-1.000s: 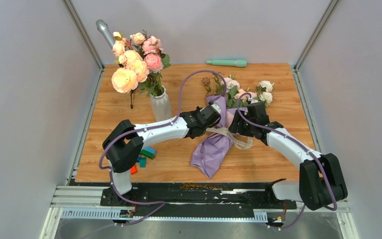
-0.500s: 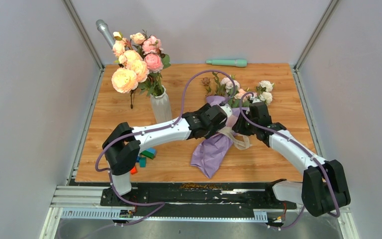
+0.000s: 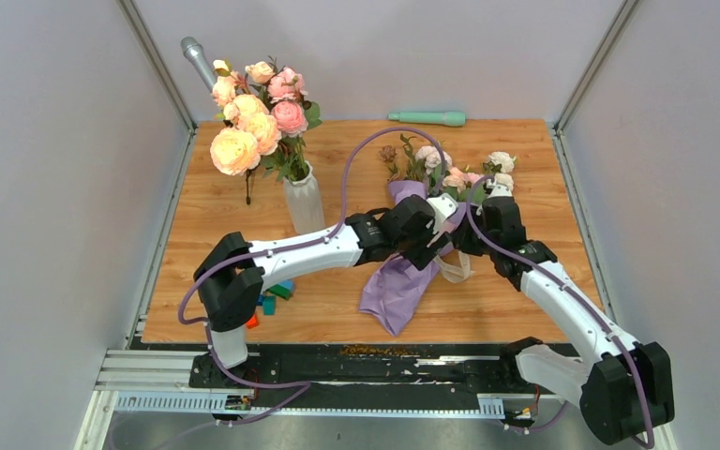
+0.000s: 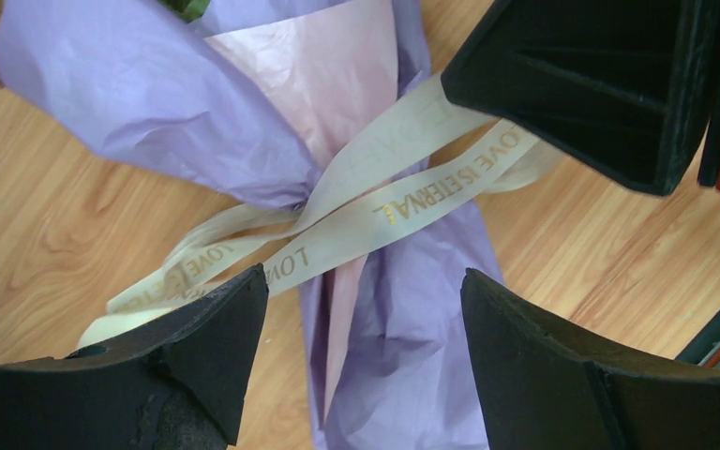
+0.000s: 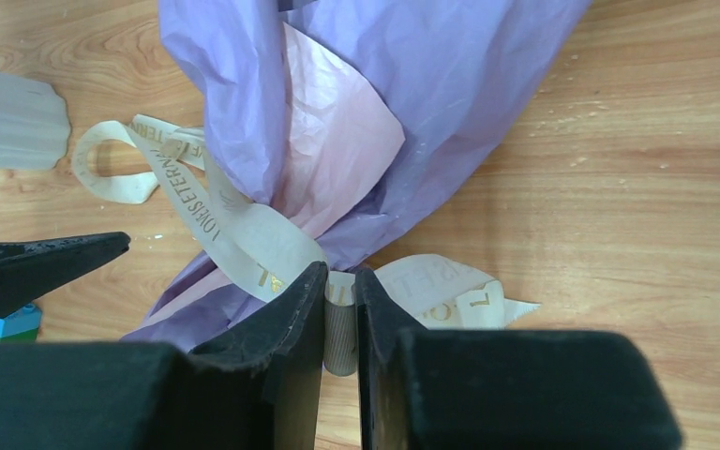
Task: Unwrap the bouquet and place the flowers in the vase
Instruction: Untie the ribbon from the wrapping paper.
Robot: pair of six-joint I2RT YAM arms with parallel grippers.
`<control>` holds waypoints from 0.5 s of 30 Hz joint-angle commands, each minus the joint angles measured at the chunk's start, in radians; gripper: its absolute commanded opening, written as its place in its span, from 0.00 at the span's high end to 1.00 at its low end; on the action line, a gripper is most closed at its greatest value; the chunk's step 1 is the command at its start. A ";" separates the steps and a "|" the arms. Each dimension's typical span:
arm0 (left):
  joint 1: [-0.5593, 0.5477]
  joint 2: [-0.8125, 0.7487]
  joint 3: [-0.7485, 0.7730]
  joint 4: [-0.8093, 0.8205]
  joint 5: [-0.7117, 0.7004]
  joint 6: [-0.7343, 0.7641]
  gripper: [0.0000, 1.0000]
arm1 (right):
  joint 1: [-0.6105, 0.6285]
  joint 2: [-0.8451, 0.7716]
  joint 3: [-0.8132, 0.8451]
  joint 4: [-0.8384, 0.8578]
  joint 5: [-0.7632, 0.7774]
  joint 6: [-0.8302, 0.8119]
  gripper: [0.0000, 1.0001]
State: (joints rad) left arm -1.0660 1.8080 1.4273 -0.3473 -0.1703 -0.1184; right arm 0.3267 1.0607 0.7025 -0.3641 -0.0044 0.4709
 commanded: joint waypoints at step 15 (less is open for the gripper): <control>-0.001 0.122 0.071 0.123 0.028 -0.128 0.32 | 0.002 -0.036 -0.015 -0.025 0.060 0.018 0.83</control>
State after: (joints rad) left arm -1.0653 1.9175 1.4506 -0.2836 -0.1349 -0.2089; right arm 0.3267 1.0443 0.6994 -0.4015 0.0364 0.4709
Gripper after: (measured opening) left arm 0.707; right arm 0.174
